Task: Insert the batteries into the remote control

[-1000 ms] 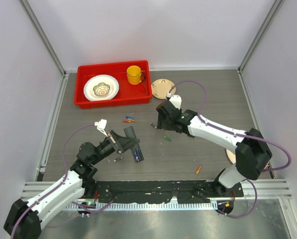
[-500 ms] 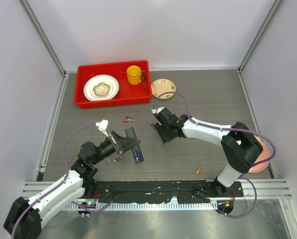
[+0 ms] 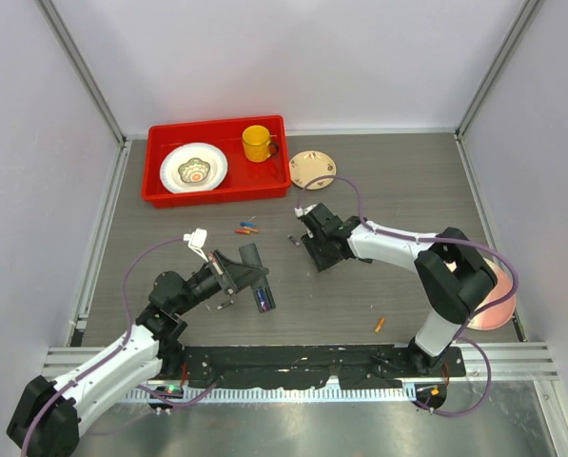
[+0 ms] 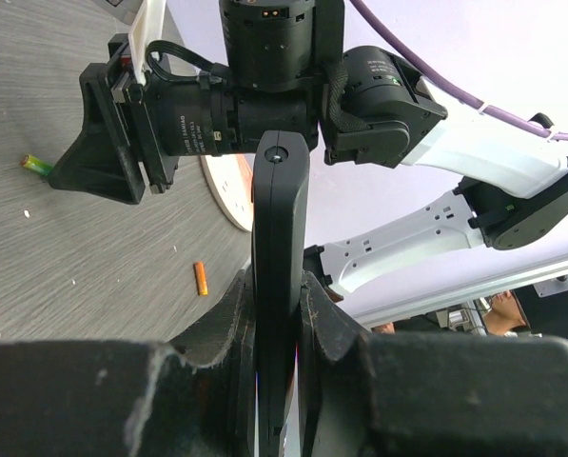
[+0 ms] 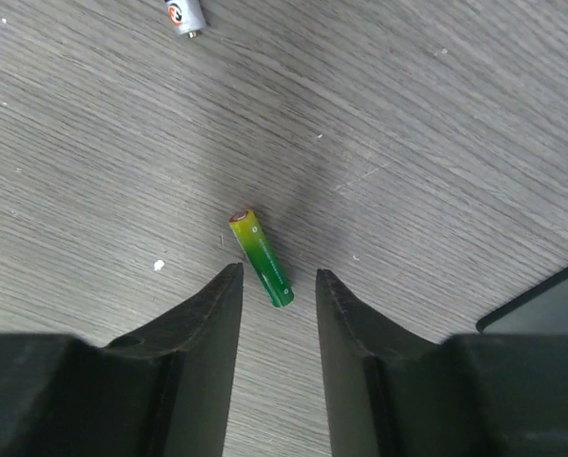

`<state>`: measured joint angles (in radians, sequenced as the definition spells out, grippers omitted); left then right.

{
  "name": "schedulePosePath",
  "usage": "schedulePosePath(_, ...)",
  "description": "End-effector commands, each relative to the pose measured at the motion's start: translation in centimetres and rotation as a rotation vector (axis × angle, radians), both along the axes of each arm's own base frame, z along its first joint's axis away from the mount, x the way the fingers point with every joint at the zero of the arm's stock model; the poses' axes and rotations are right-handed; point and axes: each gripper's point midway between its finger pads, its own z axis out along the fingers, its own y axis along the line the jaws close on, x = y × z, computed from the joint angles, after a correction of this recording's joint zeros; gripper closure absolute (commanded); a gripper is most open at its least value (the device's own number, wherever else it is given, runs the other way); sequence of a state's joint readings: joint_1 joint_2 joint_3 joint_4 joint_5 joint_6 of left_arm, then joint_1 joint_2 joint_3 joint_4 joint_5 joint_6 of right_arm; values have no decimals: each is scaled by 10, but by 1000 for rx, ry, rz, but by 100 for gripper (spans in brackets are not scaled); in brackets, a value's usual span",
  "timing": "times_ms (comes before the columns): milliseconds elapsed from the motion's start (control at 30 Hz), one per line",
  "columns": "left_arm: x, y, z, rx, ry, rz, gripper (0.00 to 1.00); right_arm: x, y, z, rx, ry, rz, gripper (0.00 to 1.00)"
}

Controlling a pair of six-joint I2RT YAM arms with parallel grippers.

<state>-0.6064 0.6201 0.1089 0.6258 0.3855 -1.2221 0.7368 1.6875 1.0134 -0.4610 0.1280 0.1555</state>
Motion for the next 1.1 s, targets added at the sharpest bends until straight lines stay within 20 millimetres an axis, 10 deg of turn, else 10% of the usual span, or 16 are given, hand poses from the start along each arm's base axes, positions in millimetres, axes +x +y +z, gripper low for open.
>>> schedulePosePath(0, -1, 0, 17, -32, -65, -8, 100, 3, 6, -1, 35, 8, 11, 61)
schedulePosePath(700, 5, 0, 12, -28, -63, 15, 100, -21, -1, -10, 60, 93, -75, 99)
schedulePosePath(833, 9, -1, 17, -28, -68, 22, 100, -19, 5, 17, 154, 40, -140, 99)
schedulePosePath(1067, 18, -5, 26, -36, -90, 37, 100, -38, 28, 125, 343, -166, -97, 99)
